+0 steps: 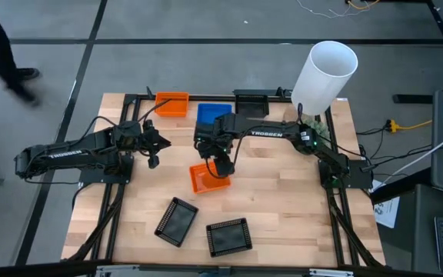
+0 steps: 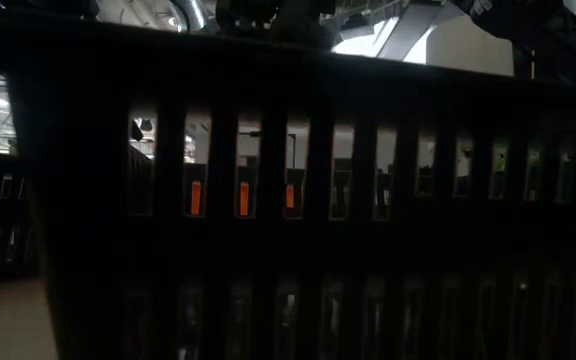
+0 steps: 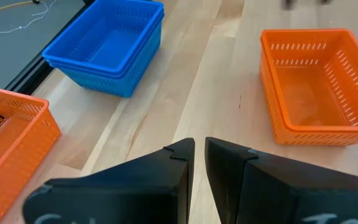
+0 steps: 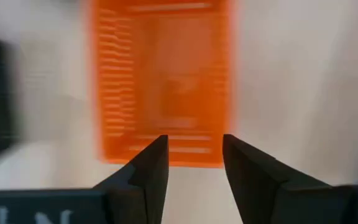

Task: Stack baskets by color
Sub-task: Stack the bottom orange bins on the top orange bin

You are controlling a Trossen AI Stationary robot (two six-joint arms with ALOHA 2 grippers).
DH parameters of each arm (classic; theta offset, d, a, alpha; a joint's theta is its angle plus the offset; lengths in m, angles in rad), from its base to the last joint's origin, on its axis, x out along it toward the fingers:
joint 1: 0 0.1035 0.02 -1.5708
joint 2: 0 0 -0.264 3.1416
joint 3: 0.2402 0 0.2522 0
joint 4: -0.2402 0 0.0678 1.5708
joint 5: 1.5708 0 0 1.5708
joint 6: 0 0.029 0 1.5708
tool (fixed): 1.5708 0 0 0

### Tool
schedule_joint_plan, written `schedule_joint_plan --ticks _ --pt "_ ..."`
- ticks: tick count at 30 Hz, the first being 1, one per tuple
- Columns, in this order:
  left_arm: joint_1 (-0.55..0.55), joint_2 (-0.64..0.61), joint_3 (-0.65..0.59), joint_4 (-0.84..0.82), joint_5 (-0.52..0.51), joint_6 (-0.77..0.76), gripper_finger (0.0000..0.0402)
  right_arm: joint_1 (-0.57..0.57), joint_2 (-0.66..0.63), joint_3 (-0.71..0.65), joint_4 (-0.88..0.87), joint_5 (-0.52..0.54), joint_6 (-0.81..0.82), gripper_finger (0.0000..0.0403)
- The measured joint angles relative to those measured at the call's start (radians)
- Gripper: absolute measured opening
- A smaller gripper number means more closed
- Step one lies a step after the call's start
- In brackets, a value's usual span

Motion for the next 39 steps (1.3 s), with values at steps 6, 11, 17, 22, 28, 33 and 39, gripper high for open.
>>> schedule_joint_plan --ticks 6,11,17,22,28,33,39 --pt "0.000 0.000 0.000 0.001 0.000 0.000 0.0030 0.037 0.008 0.000 0.100 0.068 -0.003 0.0151" --pt "0.000 0.000 0.000 0.005 0.000 0.000 0.0030 0.042 0.056 0.000 0.223 0.091 0.006 0.0151" --pt "0.000 0.000 0.000 0.006 0.000 -0.003 0.0030 0.031 0.117 -0.001 0.202 0.138 -0.008 0.0151" --pt "0.000 0.000 0.000 0.006 0.000 -0.003 0.0030 0.012 0.124 -0.001 0.203 0.143 -0.024 0.0151" --pt "0.000 0.000 0.000 0.006 0.000 -0.003 0.0030 0.011 0.120 -0.001 0.205 0.153 -0.022 0.0151" --pt "0.000 0.000 0.000 0.006 0.000 -0.003 0.0030 0.012 0.120 -0.001 0.190 0.266 -0.024 0.0151" --pt "0.000 0.000 0.000 0.006 0.000 -0.003 0.0030 0.014 0.120 0.021 0.163 0.307 -0.011 0.0151"
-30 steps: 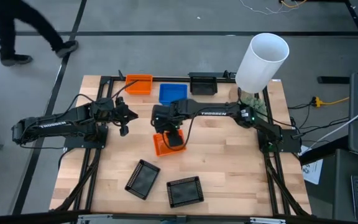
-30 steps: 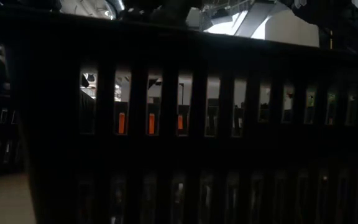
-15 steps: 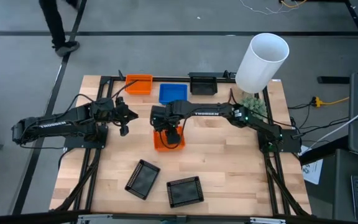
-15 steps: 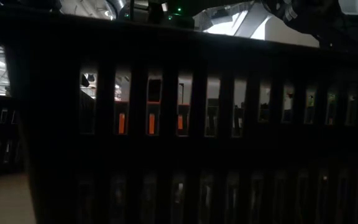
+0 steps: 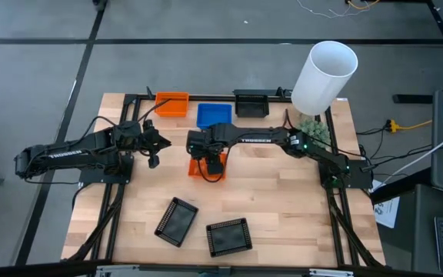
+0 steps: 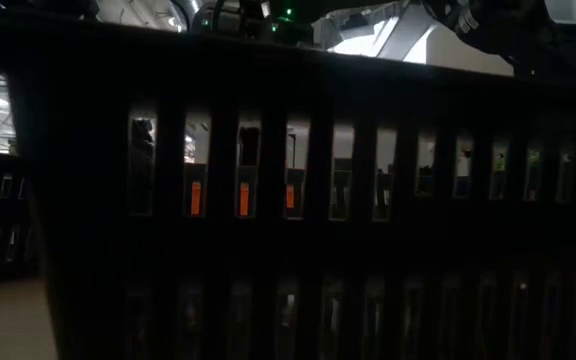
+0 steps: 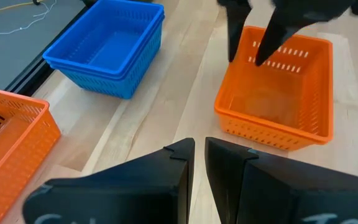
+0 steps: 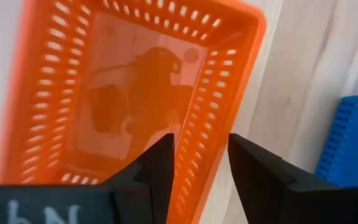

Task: Stack baskets by color
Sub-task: Stack the bottom orange bins on the top orange bin

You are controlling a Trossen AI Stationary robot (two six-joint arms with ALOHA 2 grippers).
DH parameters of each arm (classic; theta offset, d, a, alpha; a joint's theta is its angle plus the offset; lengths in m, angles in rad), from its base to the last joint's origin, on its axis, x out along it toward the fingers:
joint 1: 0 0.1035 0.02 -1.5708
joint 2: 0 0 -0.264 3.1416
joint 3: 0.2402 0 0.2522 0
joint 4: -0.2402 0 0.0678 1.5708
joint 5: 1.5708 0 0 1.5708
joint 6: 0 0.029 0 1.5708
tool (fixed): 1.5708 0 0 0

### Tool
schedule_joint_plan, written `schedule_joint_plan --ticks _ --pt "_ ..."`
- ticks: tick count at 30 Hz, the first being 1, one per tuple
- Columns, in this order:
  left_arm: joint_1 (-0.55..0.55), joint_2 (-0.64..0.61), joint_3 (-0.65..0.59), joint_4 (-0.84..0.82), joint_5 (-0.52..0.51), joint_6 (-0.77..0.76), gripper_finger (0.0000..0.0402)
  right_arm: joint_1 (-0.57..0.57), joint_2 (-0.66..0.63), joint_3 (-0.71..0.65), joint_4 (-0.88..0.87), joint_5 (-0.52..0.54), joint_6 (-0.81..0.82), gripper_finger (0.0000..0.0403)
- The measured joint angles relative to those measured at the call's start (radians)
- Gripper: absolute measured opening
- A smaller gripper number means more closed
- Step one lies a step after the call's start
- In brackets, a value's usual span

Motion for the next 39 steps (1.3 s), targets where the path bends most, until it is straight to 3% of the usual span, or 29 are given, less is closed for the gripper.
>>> schedule_joint_plan --ticks 17,23,39 --pt "0.000 0.000 0.000 0.000 0.000 0.000 0.0030 -0.040 -0.009 -0.017 0.029 -0.008 0.061 0.0151" --pt "0.000 0.000 0.000 -0.001 0.000 0.000 0.0030 -0.057 0.015 -0.018 0.039 -0.113 0.073 0.0151" --pt "0.000 0.000 0.000 -0.008 0.000 -0.002 0.0030 -0.047 0.000 -0.002 0.020 -0.002 0.091 0.0151"
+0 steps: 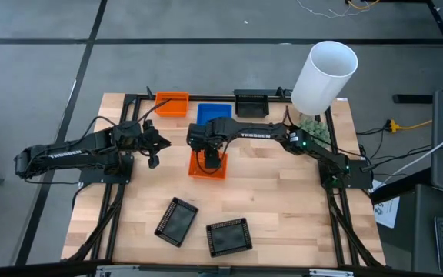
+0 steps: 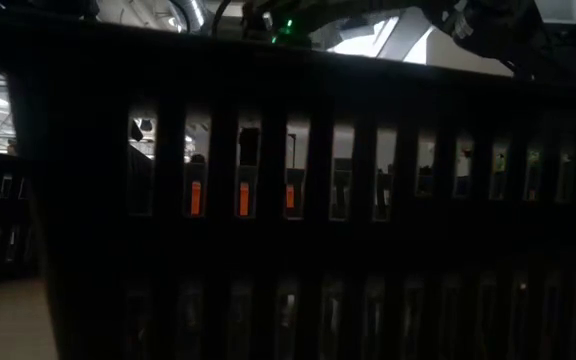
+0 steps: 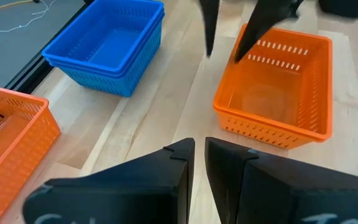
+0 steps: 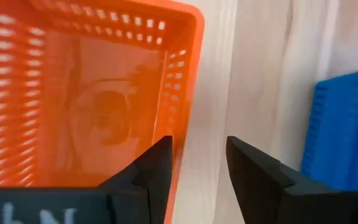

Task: Stack baskets by color
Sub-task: Stack the bottom orange bins on the top orange bin

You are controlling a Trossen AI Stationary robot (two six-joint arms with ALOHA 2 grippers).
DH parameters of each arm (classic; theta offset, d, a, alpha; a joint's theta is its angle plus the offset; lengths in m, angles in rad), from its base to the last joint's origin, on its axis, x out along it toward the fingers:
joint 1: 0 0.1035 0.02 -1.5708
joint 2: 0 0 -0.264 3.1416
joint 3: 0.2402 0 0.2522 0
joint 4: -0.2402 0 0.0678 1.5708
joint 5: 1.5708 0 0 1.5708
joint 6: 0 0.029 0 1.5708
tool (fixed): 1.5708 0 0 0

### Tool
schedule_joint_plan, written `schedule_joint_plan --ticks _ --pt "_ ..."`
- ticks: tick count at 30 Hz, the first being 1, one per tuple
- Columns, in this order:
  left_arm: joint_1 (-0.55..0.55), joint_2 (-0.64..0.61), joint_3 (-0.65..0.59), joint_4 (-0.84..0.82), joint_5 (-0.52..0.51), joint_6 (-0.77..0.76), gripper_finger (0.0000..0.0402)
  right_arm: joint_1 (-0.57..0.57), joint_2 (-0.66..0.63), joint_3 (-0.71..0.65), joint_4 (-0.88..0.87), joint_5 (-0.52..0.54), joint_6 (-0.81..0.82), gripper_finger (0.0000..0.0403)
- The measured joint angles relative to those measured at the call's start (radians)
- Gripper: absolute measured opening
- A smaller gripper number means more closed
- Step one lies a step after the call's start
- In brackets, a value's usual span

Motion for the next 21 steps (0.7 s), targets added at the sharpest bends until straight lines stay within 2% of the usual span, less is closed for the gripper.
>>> schedule_joint_plan --ticks 4,6,10,15,21 --pt "0.000 0.000 0.000 0.000 0.000 -0.001 0.0030 0.016 -0.063 0.004 -0.096 -0.001 0.089 0.0151" --pt "0.000 0.000 0.000 0.000 0.000 -0.001 0.0030 0.027 -0.095 0.004 -0.208 -0.006 0.181 0.0151" --pt "0.000 0.000 0.000 0.001 0.000 -0.002 0.0030 0.057 -0.121 0.002 -0.403 -0.110 0.357 0.0151" --pt "0.000 0.000 0.000 0.000 0.000 -0.002 0.0030 0.121 -0.108 -0.112 -0.289 -0.239 0.370 0.0151" --pt "0.000 0.000 0.000 0.003 0.000 -0.002 0.0030 0.148 -0.103 -0.282 -0.320 -0.246 0.410 0.0151"
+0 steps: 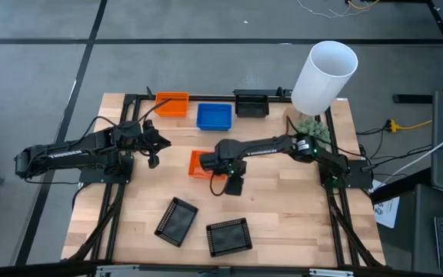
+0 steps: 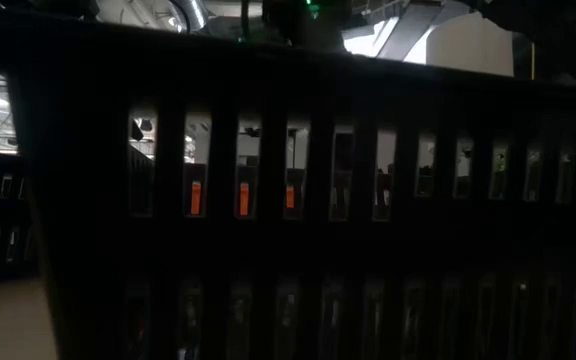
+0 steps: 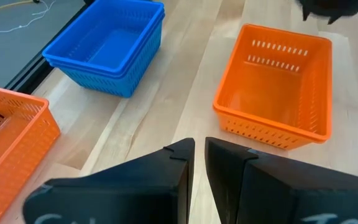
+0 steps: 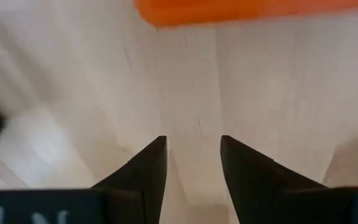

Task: Stack baskets by color
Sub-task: Stack the bottom orange bins on the top orange bin

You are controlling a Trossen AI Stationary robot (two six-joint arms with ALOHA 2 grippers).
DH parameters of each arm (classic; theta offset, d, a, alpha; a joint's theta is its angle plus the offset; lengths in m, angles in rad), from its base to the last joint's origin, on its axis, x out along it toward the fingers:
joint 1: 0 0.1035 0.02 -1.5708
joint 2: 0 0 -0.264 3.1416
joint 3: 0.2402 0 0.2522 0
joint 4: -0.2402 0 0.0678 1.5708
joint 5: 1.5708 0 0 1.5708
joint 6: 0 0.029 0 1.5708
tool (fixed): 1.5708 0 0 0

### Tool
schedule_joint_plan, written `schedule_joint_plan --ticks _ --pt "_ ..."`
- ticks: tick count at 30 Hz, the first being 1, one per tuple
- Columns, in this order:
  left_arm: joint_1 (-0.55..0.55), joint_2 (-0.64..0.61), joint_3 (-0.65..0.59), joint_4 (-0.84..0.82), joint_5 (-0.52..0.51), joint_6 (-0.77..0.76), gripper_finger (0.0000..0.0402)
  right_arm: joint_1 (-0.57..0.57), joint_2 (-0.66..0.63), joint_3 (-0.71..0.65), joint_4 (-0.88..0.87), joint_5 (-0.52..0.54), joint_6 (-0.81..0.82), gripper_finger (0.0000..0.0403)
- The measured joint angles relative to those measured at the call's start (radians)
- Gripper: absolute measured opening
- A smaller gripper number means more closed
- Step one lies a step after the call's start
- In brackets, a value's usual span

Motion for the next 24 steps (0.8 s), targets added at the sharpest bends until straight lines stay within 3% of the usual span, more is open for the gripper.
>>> schedule_joint_plan --ticks 7,14,17,20,24 --pt "0.000 0.000 0.000 0.004 0.000 0.000 0.0030 -0.017 -0.001 -0.069 0.329 -0.050 0.040 0.0151" --pt "0.000 0.000 0.000 0.015 0.000 -0.001 0.0030 -0.105 -0.001 -0.006 0.622 0.326 0.066 0.0151" --pt "0.000 0.000 0.000 0.015 0.000 -0.002 0.0030 -0.144 -0.001 0.018 0.742 0.408 0.034 0.0151" --pt "0.000 0.000 0.000 0.015 0.000 -0.004 0.0030 -0.174 -0.001 0.063 0.709 0.383 0.014 0.0151" --pt "0.000 0.000 0.000 0.015 0.002 -0.053 0.0030 -0.178 -0.001 0.177 0.408 0.352 0.004 0.0151"
